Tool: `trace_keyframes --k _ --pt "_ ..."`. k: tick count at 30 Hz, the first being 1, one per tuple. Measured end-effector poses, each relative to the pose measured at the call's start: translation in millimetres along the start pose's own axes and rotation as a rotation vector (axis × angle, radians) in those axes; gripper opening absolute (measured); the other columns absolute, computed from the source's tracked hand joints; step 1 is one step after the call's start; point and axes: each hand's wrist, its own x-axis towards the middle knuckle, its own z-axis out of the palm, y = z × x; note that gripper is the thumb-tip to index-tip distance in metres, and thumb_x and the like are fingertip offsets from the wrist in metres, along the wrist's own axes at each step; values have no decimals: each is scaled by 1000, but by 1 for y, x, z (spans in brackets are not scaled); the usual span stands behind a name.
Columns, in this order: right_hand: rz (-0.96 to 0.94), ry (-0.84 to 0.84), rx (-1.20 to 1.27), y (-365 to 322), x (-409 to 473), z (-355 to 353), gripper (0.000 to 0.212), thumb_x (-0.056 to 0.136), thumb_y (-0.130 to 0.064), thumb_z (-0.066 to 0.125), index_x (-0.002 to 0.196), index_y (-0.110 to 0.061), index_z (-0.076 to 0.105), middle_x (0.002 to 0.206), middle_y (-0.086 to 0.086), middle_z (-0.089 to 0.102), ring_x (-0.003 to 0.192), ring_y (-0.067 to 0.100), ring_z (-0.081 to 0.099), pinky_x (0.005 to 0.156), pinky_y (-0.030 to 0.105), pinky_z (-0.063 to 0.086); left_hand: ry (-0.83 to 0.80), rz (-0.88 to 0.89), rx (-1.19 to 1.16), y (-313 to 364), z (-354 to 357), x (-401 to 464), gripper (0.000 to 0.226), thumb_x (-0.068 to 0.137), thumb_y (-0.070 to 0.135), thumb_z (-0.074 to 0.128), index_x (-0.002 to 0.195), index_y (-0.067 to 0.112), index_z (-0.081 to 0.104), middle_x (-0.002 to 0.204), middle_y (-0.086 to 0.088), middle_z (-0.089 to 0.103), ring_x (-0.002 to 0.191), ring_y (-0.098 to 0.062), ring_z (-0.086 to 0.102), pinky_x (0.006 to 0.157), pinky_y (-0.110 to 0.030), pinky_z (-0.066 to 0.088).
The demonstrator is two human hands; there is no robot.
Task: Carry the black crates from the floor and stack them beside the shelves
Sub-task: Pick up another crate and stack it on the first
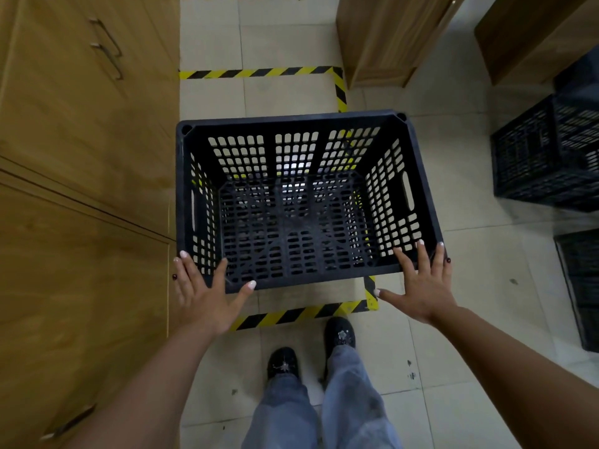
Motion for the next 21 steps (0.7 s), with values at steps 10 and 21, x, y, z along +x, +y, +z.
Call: trace_keyframes --k 10,21 --pt "22 -34 10 -5 -6 6 117 51 -92 10 152 -34 -5 159 15 -19 134 41 -38 114 57 -9 16 32 11 -10 -1 7 94 72 83 12 151 35 -7 139 -16 -52 123 -29 -54 113 -49 -17" --pt "21 -4 59 -5 -8 7 112 56 -90 16 151 -36 -4 159 13 -21 132 36 -43 113 56 -13 52 30 67 -8 2 8 94 73 83 7 147 33 -22 141 -19 -50 128 -32 -49 113 -47 -18"
